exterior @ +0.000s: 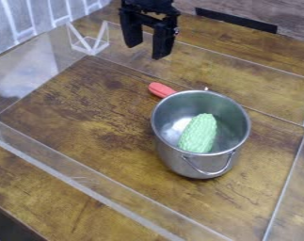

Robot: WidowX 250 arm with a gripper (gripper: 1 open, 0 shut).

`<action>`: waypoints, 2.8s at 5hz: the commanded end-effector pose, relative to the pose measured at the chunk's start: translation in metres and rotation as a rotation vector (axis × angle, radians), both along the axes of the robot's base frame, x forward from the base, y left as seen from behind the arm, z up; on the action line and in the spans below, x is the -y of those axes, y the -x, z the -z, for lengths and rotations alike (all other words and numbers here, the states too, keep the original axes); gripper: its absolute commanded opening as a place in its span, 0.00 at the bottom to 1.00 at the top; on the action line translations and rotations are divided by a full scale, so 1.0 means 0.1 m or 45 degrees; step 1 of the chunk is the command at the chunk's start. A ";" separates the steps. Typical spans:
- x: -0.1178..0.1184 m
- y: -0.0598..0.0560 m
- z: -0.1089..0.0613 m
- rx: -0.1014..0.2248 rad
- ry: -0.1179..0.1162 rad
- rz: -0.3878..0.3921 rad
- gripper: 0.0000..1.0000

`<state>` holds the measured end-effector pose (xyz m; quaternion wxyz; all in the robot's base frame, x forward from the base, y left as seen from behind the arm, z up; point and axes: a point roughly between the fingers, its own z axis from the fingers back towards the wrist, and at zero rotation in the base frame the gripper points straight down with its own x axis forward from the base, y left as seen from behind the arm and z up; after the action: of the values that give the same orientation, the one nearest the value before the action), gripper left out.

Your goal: Move the orange spoon to the left

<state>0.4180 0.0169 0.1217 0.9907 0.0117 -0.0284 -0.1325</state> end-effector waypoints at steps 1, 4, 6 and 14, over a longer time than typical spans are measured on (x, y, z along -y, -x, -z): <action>-0.12 -0.09 0.00 0.067 -0.007 -0.046 1.00; -0.04 -0.46 0.24 0.119 -0.014 -0.048 1.00; 0.22 -0.47 0.06 0.146 -0.003 0.042 1.00; -0.19 -0.31 -0.40 0.203 -0.085 0.107 0.00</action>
<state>0.4468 0.0345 0.1005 0.9836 0.0351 -0.0335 -0.1738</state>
